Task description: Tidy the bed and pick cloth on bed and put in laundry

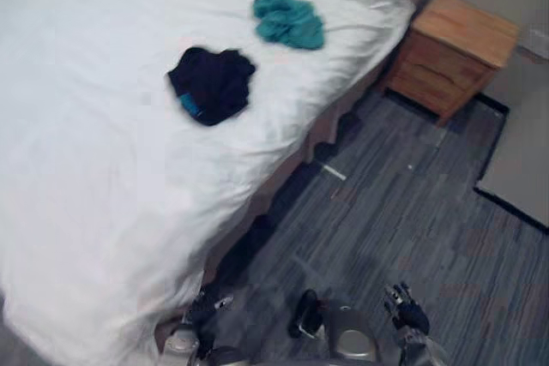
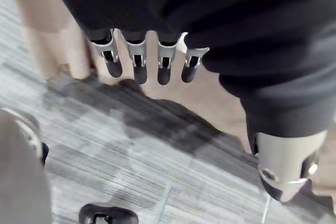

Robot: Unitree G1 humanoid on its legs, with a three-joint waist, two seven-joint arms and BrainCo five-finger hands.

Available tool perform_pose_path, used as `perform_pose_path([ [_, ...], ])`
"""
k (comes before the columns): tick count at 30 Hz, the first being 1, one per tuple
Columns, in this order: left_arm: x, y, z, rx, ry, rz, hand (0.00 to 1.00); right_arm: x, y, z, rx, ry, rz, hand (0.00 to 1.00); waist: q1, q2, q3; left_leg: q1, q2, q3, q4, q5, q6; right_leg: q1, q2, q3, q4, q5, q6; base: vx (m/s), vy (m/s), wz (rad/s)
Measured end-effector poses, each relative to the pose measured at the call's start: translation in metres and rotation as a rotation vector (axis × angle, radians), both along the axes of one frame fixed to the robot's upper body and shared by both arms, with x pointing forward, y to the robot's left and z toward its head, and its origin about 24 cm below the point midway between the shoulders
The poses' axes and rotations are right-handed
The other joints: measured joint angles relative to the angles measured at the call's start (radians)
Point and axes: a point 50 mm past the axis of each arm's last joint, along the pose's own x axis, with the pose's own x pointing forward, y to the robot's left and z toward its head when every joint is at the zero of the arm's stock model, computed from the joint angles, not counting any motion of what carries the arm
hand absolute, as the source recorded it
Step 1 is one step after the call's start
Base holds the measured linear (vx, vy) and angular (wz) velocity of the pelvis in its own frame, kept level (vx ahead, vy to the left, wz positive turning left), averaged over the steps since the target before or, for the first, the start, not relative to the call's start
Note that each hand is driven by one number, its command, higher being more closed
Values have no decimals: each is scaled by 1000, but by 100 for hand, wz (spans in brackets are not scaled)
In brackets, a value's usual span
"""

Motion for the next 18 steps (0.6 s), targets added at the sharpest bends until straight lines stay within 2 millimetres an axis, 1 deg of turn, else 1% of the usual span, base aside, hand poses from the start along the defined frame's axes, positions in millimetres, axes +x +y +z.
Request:
perform_pose_path([
  [1, -3, 2, 0, -7, -12, 22, 0, 2, 5, -1, -14, 11, 63, 0, 15, 6, -19, -82, -28, -147, 93, 86, -4, -1, 30, 66, -27, 0, -12, 176, -39, -258],
  [2, -2, 0, 0, -20, -20, 41, 0, 1, 8, -4, -38, 43, 138, 0, 41, 20, -17, -183, -115, -324, 205, -41, -108, 0, 65, 178, -48, 3, -22, 208, 76, -286],
  [3, -3, 0, 0, -26, -18, 49, 0, 5, 8, -6, -60, 71, 194, 0, 68, 27, -17, -264, -204, -423, 235, -162, -161, 5, 81, 273, -52, 11, -27, 229, 141, -286],
  [4, -3, -3, -1, -37, -21, 58, 0, 6, 9, -7, -73, 82, 229, 0, 78, 25, -16, -307, -242, -450, 201, -202, -171, 22, 90, 324, -64, 17, -18, 293, 154, -237],
  [5, -1, -3, 0, -40, -39, 60, 0, 6, 12, -7, -81, 82, 270, 0, 84, 21, -14, -333, -291, -479, 67, -222, -190, 49, 97, 385, -86, 27, -2, 321, 153, -190],
  [6, 0, -3, 1, -37, -58, 57, 0, 9, 14, -6, -101, 76, 313, 0, 95, 19, -15, -353, -327, -513, -145, -224, -216, 76, 102, 442, -112, 27, 11, 278, 137, -160],
  [7, 1, -4, 2, -37, -66, 59, 0, 9, 15, -6, -108, 77, 332, 0, 101, 20, -15, -360, -338, -528, -255, -213, -237, 86, 107, 474, -125, 27, 18, 301, 166, -141],
  [8, 3, -4, 3, -41, -76, 66, 0, 9, 17, -7, -109, 81, 347, 0, 103, 19, -16, -369, -347, -538, -396, -182, -271, 98, 112, 515, -136, 22, 34, 345, 208, -107],
  [9, 3, -4, 2, -41, -74, 71, 0, 11, 18, -6, -113, 78, 360, 0, 103, 22, -18, -371, -351, -537, -483, -152, -282, 111, 117, 544, -142, 12, 50, 454, 289, -109],
  [10, 3, -5, 2, -32, -76, 74, 0, 11, 21, -7, -116, 81, 382, 0, 108, 17, -30, -350, -362, -535, -512, -54, -234, 129, 110, 579, -142, -10, 80, 404, 265, -71],
  [11, 3, -2, 2, -21, -73, 73, 0, 11, 24, -7, -110, 80, 387, 0, 108, 3, -36, -349, -371, -526, -510, -62, -220, 130, 98, 581, -143, -19, 92, 403, 261, -47],
  [12, 5, 2, 3, -6, -70, 71, 0, 6, 30, -9, -97, 88, 398, 0, 104, -24, -53, -349, -390, -511, -511, -81, -196, 125, 73, 569, -135, -28, 110, 387, 219, -33],
  [13, 9, 3, 3, -1, -67, 69, 0, 8, 35, -10, -92, 84, 413, 0, 114, -42, -59, -336, -401, -489, -515, -109, -177, 89, 52, 540, -54, -42, 136, 374, 197, -44],
  [14, 11, 5, 4, 1, -65, 67, 0, 10, 38, -9, -89, 81, 426, 0, 123, -53, -54, -311, -408, -467, -522, -128, -163, 48, 33, 509, 54, -53, 169, 337, 172, -69],
  [15, 12, 7, 5, 8, -61, 59, 0, 14, 39, -9, -86, 76, 433, 0, 128, -73, -41, -249, -434, -441, -534, -151, -161, -72, -33, 438, 339, -38, 236, 316, 175, -39],
  [16, 10, 8, 3, 19, -32, 9, 0, 15, 38, -8, -89, 64, 414, 0, 110, -78, -39, -195, -451, -440, -529, -182, -151, -142, -87, 379, 533, -42, 218, 326, 162, -10],
  [17, 7, 8, 2, 20, -12, -27, 0, 16, 36, -7, -91, 57, 403, 0, 98, -74, -38, -159, -446, -444, -522, -198, -144, -159, -97, 344, 571, -53, 200, 461, 135, 34],
  [18, 5, 8, 0, 29, 8, -54, 0, 15, 35, -7, -91, 46, 395, 0, 84, -67, -32, -81, -430, -449, -541, -216, -153, -161, -97, 277, 476, -73, 176, 553, 47, 44],
])
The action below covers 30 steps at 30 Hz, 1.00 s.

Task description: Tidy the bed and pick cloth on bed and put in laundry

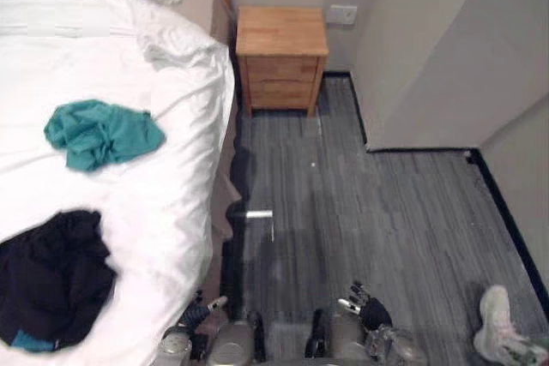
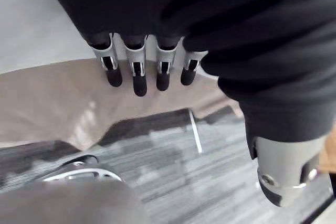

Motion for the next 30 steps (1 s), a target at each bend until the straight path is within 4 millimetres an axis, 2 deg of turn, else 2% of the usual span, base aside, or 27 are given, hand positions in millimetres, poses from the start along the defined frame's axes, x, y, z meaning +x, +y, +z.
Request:
perform_pose_path([
  [1, 1, -1, 0, -1, -1, -4, 0, 0, 1, 0, 2, -3, -2, 0, -6, 1, -1, 39, 21, -15, -23, -12, -14, 1, 15, -37, -208, 4, -8, 562, 16, 43],
  [2, 2, -1, 0, -1, -3, -6, 0, 0, 1, 0, 3, -7, -3, 0, -10, 3, 0, 45, 29, -25, -27, -16, -21, -2, 20, -44, -308, 17, -5, 502, -66, 45],
  [4, 5, -2, 1, -9, -11, -17, 0, 4, 3, 3, 8, -32, -10, 0, -11, 5, 1, 57, 66, -36, -30, -46, -70, -18, 31, -26, -692, 177, 2, 462, -122, 25],
  [5, 5, -2, 1, -11, -6, -19, 0, 5, 3, 3, 7, -37, -14, 0, -12, 5, 3, 66, 74, -36, -25, -58, -86, -22, 29, -13, -752, 215, 12, 376, -135, 2],
  [7, -1, -1, -1, -11, 23, -21, 0, 3, 1, 3, 4, -36, -30, 0, -11, 2, 2, 138, 98, -18, -4, -104, -154, -18, 13, 40, -801, 254, 19, 594, -311, -6],
  [8, -2, -2, -2, -8, 30, -29, 0, 6, -4, 5, -4, -44, -37, 0, -12, 22, 4, 176, 139, -14, 6, -121, -162, -8, 31, 21, -745, 339, 7, 660, -384, -7],
  [9, -2, -3, -2, -12, 30, -30, 0, 9, -5, 6, -7, -45, -37, 0, -11, 36, 4, 176, 156, -17, 36, -120, -165, -17, 41, 16, -702, 350, -8, 542, -350, 1],
  [10, 1, -11, -2, -29, 17, -37, 0, 12, -11, 7, -20, -49, -27, 0, -13, 67, -1, 120, 201, -33, 190, -89, -164, -31, 68, -3, -630, 349, -56, 513, -370, -7],
  [11, 3, -18, -2, -55, 7, -29, 0, 15, -17, 9, -47, -48, -1, 0, -10, 101, -3, 38, 247, -58, 355, -25, -109, -24, 105, -12, -611, 306, -80, 515, -382, -13],
  [12, 4, -19, -2, -62, -1, -21, 0, 16, -18, 9, -63, -45, 24, 0, -6, 118, -1, -13, 268, -79, 453, 45, -82, -8, 127, -15, -611, 280, -95, 501, -351, -27],
  [13, 2, -20, -3, -67, -7, -14, 0, 18, -19, 9, -88, -30, 84, 0, 2, 139, 2, -112, 291, -155, 645, 191, -86, 62, 168, -14, -655, 253, -108, 504, -279, -16],
  [14, 1, -20, -3, -64, -4, -13, 0, 16, -18, 8, -89, -23, 119, 0, 10, 140, 8, -175, 286, -182, 757, 132, -105, 137, 189, -13, -699, 238, -118, 602, -305, -8],
  [15, 1, -19, -3, -64, -7, -14, 0, 15, -18, 7, -91, -19, 129, 0, 17, 144, 8, -198, 271, -183, 781, 94, -116, 186, 192, -15, -724, 234, -114, 582, -282, 6],
  [16, 1, -18, -2, -68, -21, 5, 0, 12, -17, 7, -87, -14, 145, 0, 21, 121, 18, -229, 235, -155, 746, 48, -116, 270, 190, -24, -766, 222, -110, 374, -186, 11],
  [17, 0, -17, -1, -69, -28, 11, 0, 12, -17, 7, -84, -18, 153, 0, 23, 118, 19, -238, 218, -129, 704, 38, -110, 300, 188, -26, -782, 219, -112, 433, -185, 17],
  [18, 0, -17, 0, -71, -49, 12, 0, 18, -15, 10, -81, -49, 169, 0, 25, 114, 19, -265, 163, -48, 511, 35, -106, 356, 180, -29, -818, 195, -104, 337, -112, 11],
  [19, 0, -18, 0, -74, -59, 12, 0, 21, -15, 13, -80, -68, 177, 0, 28, 114, 19, -276, 141, -10, 427, 38, -110, 370, 177, -32, -828, 184, -106, 514, -126, 17],
  [20, 1, -21, 1, -82, -71, 13, 0, 25, -11, 15, -78, -94, 199, 0, 32, 115, 19, -285, 116, 126, 245, 61, -129, 400, 174, -60, -842, 170, -107, 452, -55, 24],
  [21, 1, -22, 1, -83, -76, 11, 0, 26, -8, 16, -78, -99, 211, 0, 35, 115, 19, -285, 114, 243, 156, 79, -133, 421, 175, -91, -850, 160, -112, 459, -52, 44],
  [22, 2, -22, 1, -83, -79, 7, 0, 25, -8, 15, -79, -97, 213, 0, 40, 115, 19, -279, 121, 371, 106, 96, -98, 444, 176, -135, -852, 140, -105, 470, -51, 78],
  [23, 1, -23, 1, -85, -79, 4, 0, 19, -6, 13, -71, -85, 209, 0, 43, 113, 19, -263, 124, 499, 84, 92, -46, 483, 180, -193, -841, 98, -82, 470, -25, 82],
  [24, 0, -23, 1, -85, -78, 5, 0, 18, -6, 13, -70, -82, 207, 0, 43, 113, 17, -260, 122, 519, 87, 81, -18, 496, 181, -211, -825, 75, -70, 553, 11, 87],
  [25, 0, -22, 1, -82, -77, 7, 0, 19, -3, 12, -68, -83, 213, 0, 53, 99, 5, -257, 115, 539, 101, 50, 82, 487, 153, -258, -747, -20, -51, 580, 37, 72],
  [26, -6, -15, -1, -60, -42, 10, 0, 18, 0, 11, -58, -78, 209, 0, 52, 72, -15, -253, 90, 538, 132, 26, 156, 447, 84, -295, -551, -103, -8, 509, 54, 67],
  [27, -6, -13, -1, -55, -33, 12, 0, 19, -1, 11, -59, -78, 209, 0, 53, 62, -14, -246, 73, 525, 132, 14, 163, 405, 47, -300, -406, -116, 13, 630, 84, 114],
  [28, -7, -7, -1, -31, -19, 7, 0, 25, 1, 12, -50, -86, 204, 0, 43, 30, -14, -196, 0, 453, 92, -5, 158, 214, -116, -248, 61, -74, -6, 531, 84, 112],
  [30, -8, -7, -2, -33, -8, 6, 0, 23, 2, 12, -45, -84, 207, 0, 36, 33, -12, -158, -16, 391, 70, -5, 157, 185, -131, -230, 105, -80, -6, 497, 36, 128],
])
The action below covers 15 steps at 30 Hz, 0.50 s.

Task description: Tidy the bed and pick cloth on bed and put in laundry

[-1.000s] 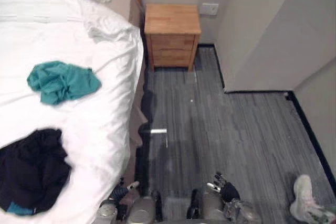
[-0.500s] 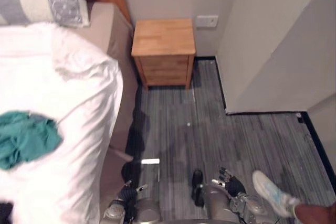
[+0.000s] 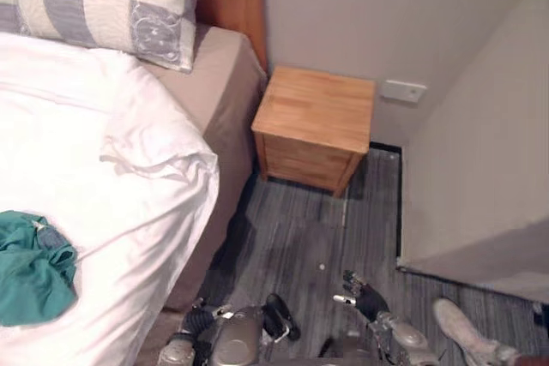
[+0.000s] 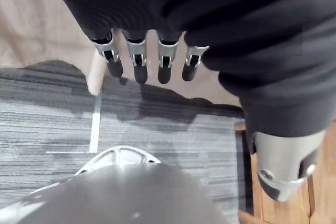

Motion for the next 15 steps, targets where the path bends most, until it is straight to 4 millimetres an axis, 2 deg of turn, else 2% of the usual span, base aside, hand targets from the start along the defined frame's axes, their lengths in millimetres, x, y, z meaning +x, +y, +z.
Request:
perform_pose_path([
  [2, 0, -2, -1, -4, 9, -15, 0, -5, 2, -1, 13, -2, -15, 0, -7, 22, 13, 112, -9, -146, -61, 11, -18, -8, 34, 62, -123, -2, 4, 558, -70, 169],
  [4, 5, -8, 0, -23, 1, -52, 0, -7, 1, 0, 18, -28, -33, 0, -27, 41, 20, 173, -8, -304, -127, 33, -53, -28, 111, 206, -354, 6, 16, 473, -160, 219],
  [5, 16, -11, 3, -40, -19, -90, 0, -9, 0, 2, 22, -52, -52, 0, -42, 39, 17, 172, -8, -405, -143, 40, -69, -63, 157, 367, -499, 36, 46, 481, -263, 302],
  [6, 24, -15, 5, -62, -34, -121, 0, -11, 1, 3, 35, -74, -76, 0, -54, 28, 15, 161, -20, -513, -142, 37, -96, -74, 177, 535, -650, 92, 99, 457, -332, 304],
  [7, 25, -17, 5, -74, -27, -143, 0, -12, 3, 4, 45, -84, -97, 0, -53, 17, 14, 168, -27, -574, -138, 27, -118, -74, 173, 599, -741, 150, 132, 383, -333, 231],
  [8, 24, -17, 5, -85, -21, -133, 0, -13, 4, 3, 46, -86, -112, 0, -47, 1, 8, 176, -30, -599, -132, 19, -131, -73, 170, 611, -771, 193, 141, 429, -425, 201],
  [9, 20, -10, 4, -79, -3, -133, 0, -14, 11, 3, 61, -89, -115, 0, -40, -26, -6, 193, -42, -644, -100, -11, -180, -66, 163, 604, -801, 355, 95, 429, -510, 168],
  [10, 16, -3, 4, -69, -1, -103, 0, -12, 16, 4, 62, -90, -97, 0, -41, -45, -14, 212, -47, -658, -87, -37, -208, -60, 151, 567, -753, 355, 86, 396, -493, 141],
  [11, 14, -6, 3, -81, 4, -87, 0, -6, 17, 6, 61, -103, -87, 0, -33, -20, -19, 211, -19, -657, -76, -45, -219, -60, 173, 543, -734, 350, 73, 346, -478, 82],
  [12, 7, -14, 0, -116, 12, -52, 0, 12, 12, 19, 48, -180, -117, 0, -22, 27, -35, 185, 43, -632, -31, -49, -241, -29, 200, 488, -767, 331, 41, 188, -259, 56],
  [13, 6, -18, -1, -129, 12, -40, 0, 19, 9, 24, 37, -211, -131, 0, -25, 42, -31, 177, 65, -614, -5, -50, -244, -9, 211, 462, -787, 333, 34, 247, -373, 104],
  [14, 7, -21, -2, -146, 19, -26, 0, 29, 7, 33, 19, -256, -173, 0, -27, 68, -30, 153, 107, -551, 50, -28, -281, 45, 220, 402, -824, 333, 20, 130, -246, 94],
  [15, 7, -21, -2, -146, 20, -25, 0, 30, 5, 35, 10, -265, -193, 0, -27, 63, -28, 146, 119, -518, 65, -15, -300, 66, 219, 378, -835, 331, 14, 169, -363, 117],
])
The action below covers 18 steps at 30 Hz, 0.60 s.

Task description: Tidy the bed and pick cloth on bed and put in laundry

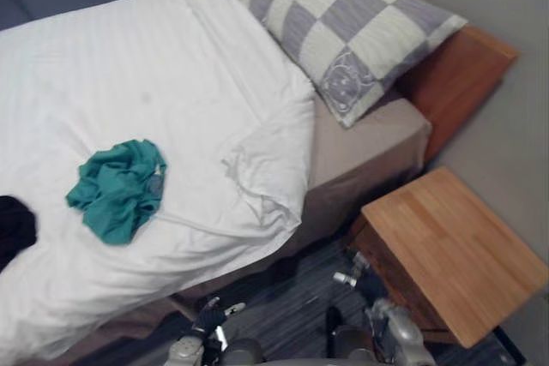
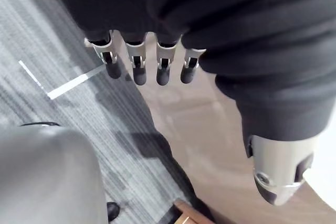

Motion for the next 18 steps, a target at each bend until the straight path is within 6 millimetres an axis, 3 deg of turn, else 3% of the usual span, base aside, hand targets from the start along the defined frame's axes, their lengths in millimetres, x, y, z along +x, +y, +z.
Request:
perform_pose_path([
  [1, 0, 0, 0, 1, 1, -2, 0, 2, -4, 1, 0, 20, -41, 0, 1, -1, 0, -8, 29, 82, 3, 9, -16, 36, -6, -46, -13, -9, -14, 90, -255, 113],
  [2, 0, -3, -1, -4, 4, -9, 0, 4, -12, 2, -44, 37, -87, 0, -1, 4, -7, -1, 61, 206, -27, 12, -8, 58, -10, -102, -20, -16, -22, 83, -214, 114],
  [4, -1, -8, -2, -13, 15, -6, 0, 7, -17, 7, -148, 33, -125, 0, -16, 6, -9, 9, 75, 326, -104, 47, 29, 81, -18, -173, -31, -26, -23, 48, -87, 116],
  [8, -4, -2, -2, 3, 23, 44, 0, 18, 0, 35, -184, -69, -320, 0, -16, -34, -29, 37, 8, 305, -266, 142, 35, 113, -54, -247, -90, -12, -15, 6, -16, 62],
  [12, -8, 4, -2, 37, 29, 64, 0, 39, -1, 70, -341, -216, -441, 0, -13, -48, -51, 67, -31, 279, -383, 209, 38, 129, -68, -290, -114, -6, -6, 5, 8, 34],
  [15, -8, 5, -2, 40, 26, 68, 0, 80, -16, 115, -481, -365, -519, 0, -1, -51, -52, 87, -49, 241, -475, 271, 31, 145, -73, -343, -123, -4, -3, -6, 1, 49],
  [18, -6, 7, 0, 43, 16, 48, 0, 110, -16, 149, -580, -461, -475, 0, 14, -57, -59, 99, -50, 239, -509, 301, 19, 156, -71, -372, -126, -4, -3, -24, -12, 31],
])
